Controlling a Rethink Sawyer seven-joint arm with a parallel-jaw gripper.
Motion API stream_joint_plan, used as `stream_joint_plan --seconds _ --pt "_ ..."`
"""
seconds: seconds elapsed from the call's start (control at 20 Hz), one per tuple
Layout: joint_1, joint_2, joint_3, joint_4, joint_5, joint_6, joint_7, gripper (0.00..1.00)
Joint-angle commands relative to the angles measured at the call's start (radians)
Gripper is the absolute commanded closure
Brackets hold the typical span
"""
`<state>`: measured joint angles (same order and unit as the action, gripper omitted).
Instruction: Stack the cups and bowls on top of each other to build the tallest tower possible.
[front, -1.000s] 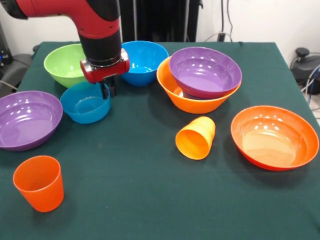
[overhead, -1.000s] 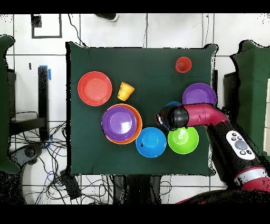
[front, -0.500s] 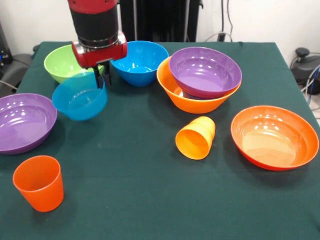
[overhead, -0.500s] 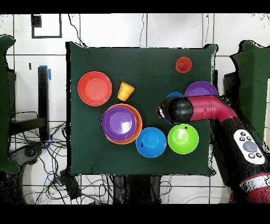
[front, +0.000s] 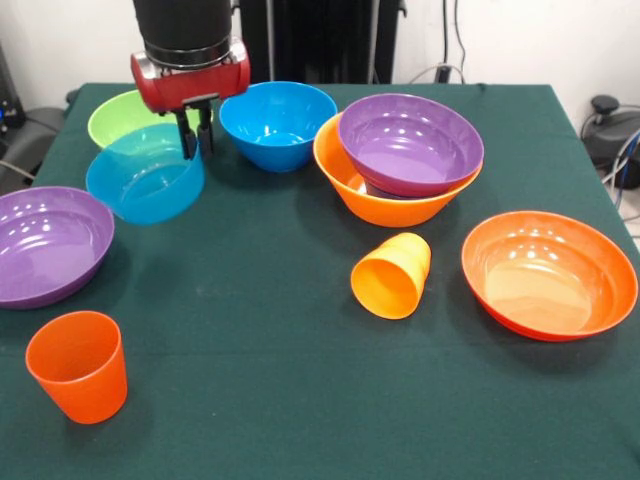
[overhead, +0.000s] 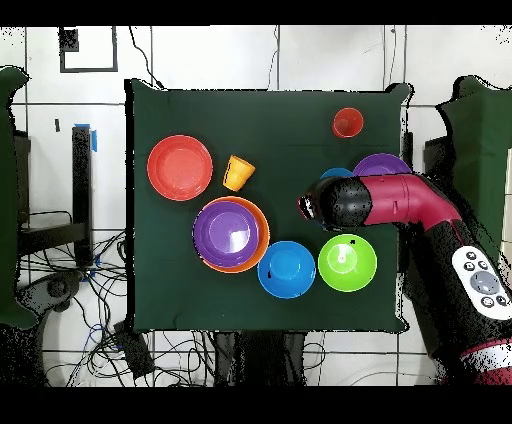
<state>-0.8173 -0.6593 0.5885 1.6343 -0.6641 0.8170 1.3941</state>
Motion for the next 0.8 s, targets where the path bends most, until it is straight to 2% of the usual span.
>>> stream_joint_plan --seconds 0.05,0.4,0.8 --pt "0.020 -0.024 0.042 0.049 0.008 0.060 -0.143 1.00" --pt "0.011 -0.137 0.062 0.155 0.066 0.020 -0.068 1.00" --pt "0.016 -0.229 0.058 0.263 0.085 -0.042 -0.030 1.00"
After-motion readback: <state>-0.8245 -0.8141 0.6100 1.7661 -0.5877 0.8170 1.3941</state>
